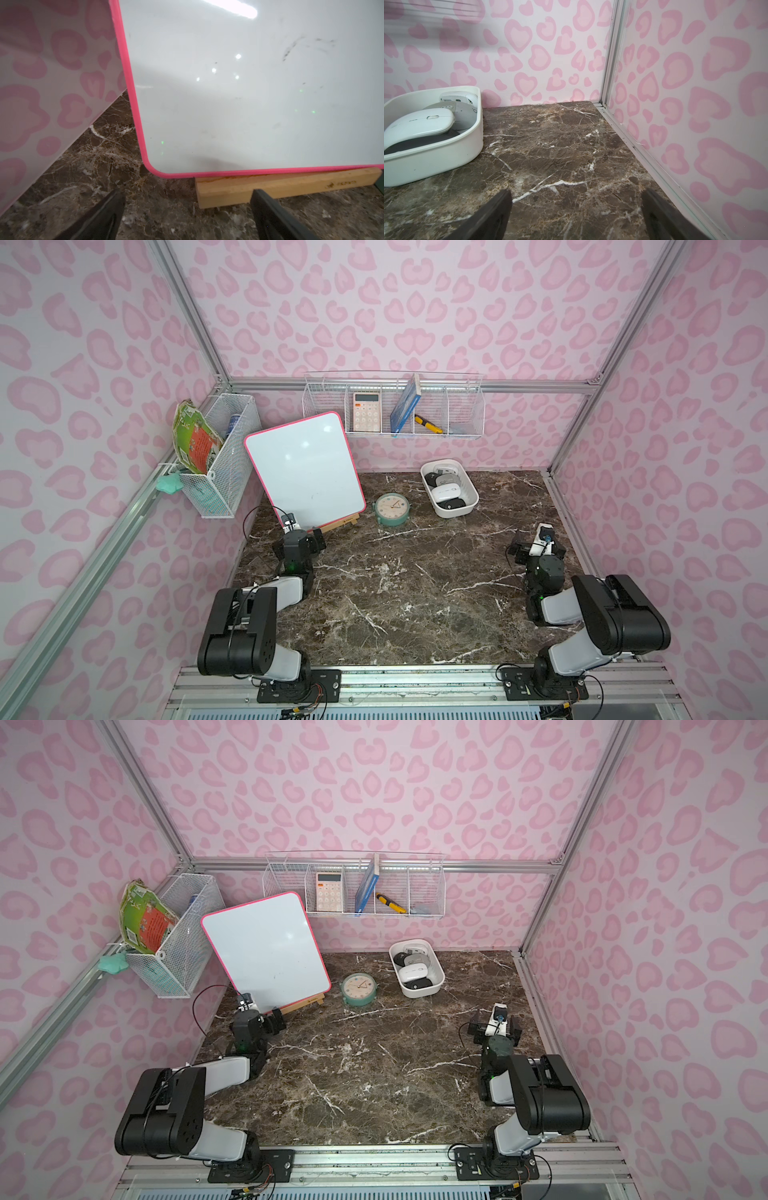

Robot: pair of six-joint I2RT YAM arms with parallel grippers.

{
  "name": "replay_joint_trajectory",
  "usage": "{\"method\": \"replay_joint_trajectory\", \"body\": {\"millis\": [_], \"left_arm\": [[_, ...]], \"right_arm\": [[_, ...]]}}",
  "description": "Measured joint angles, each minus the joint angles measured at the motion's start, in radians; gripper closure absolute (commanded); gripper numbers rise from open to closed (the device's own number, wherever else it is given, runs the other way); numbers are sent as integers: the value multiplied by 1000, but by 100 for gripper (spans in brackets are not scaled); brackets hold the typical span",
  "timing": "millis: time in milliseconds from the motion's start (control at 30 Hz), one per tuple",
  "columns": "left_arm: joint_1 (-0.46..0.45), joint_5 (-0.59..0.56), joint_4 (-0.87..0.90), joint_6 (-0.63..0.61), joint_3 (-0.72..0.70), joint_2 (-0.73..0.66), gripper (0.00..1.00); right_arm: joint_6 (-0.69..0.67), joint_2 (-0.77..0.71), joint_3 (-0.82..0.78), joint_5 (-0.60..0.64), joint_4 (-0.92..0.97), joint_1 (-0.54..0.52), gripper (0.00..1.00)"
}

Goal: Take out the mouse from the storage box
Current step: Move the storage box to the center of the board.

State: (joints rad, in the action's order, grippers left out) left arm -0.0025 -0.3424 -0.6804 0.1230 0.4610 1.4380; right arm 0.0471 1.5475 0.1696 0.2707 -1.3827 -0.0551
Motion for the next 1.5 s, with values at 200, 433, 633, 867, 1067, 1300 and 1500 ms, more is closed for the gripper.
{"method": "replay_joint_trajectory", "body": {"millis": [200, 433, 633, 867, 1067, 1300, 1500], "left_arm": [[-125, -132, 66, -26, -25, -223, 1], [-184, -126, 401, 228, 103, -490, 1], [-187, -136, 774, 548, 187, -647, 1], [-183, -79, 1039, 738, 209, -694, 1], [-193, 145, 1103, 675, 290, -585, 1], [-227, 262, 1111, 621, 281, -562, 1], [-236, 306, 1110, 603, 283, -534, 1]], "right_arm": [[-56, -205, 16, 13, 123, -74, 0], [95, -515, 132, 21, 463, -84, 0], [470, -623, 193, -23, 752, 28, 0], [667, -388, 383, -198, 948, 58, 0], [727, -90, 613, -292, 1078, -55, 3], [776, 199, 834, -349, 1162, -137, 10], [793, 340, 984, -363, 1229, -167, 14]]}}
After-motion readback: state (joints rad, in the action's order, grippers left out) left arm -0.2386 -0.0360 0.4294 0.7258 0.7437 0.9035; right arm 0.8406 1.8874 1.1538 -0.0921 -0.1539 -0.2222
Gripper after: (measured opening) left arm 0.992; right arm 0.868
